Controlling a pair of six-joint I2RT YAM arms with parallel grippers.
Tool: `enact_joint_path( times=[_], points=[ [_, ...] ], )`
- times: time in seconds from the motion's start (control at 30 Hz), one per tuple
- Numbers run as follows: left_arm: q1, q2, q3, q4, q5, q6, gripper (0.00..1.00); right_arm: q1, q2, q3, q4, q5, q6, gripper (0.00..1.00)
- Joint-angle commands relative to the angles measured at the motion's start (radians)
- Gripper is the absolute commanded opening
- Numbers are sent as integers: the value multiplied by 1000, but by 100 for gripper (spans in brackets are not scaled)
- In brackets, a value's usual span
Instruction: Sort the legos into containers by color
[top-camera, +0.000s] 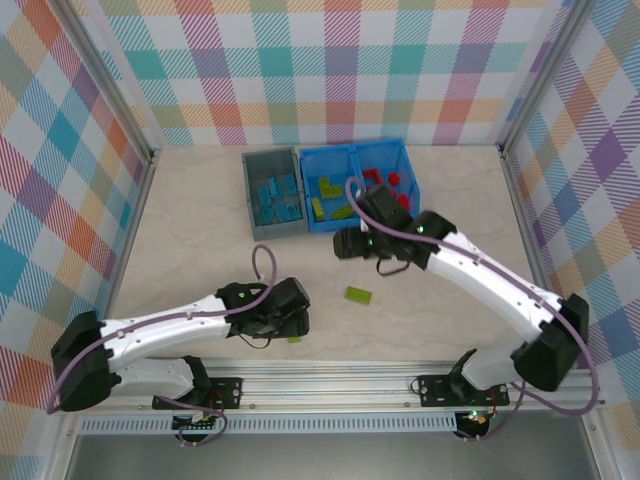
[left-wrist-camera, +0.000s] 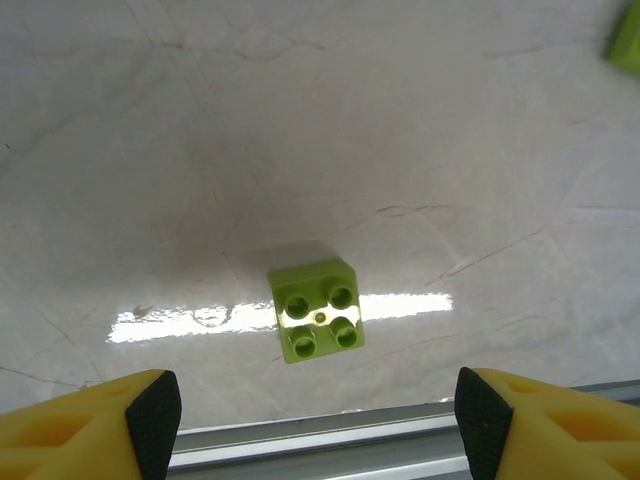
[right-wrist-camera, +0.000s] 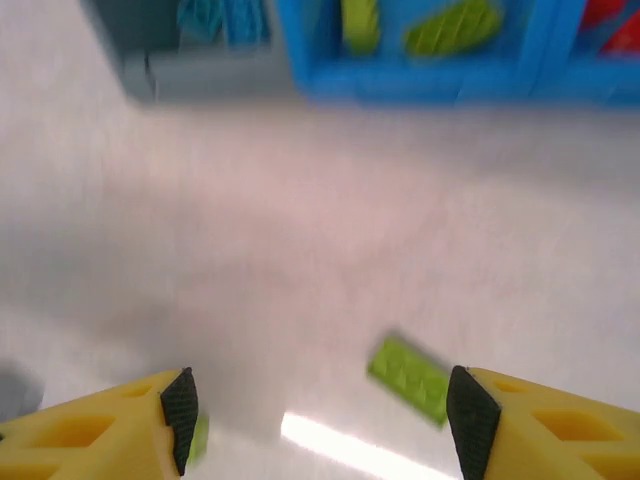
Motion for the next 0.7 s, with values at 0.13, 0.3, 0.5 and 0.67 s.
enact_joint_path(
  times=[0.13,0.3,0.5,0.67],
  points=[
    [-52,182,24,29,-11,-33,66,35,-288,-293,81,-356,34,75],
    [-55,259,18,108,-21,-34,55,36,-456,-408,92,-409,80,78],
    [-56,316,43,99,-69,-17,38,36,-501,-430,69,-396,118,78],
    [-59,281,68,64,-124,-9,31,36,-498,-427,75,-388,115,77]
  ],
)
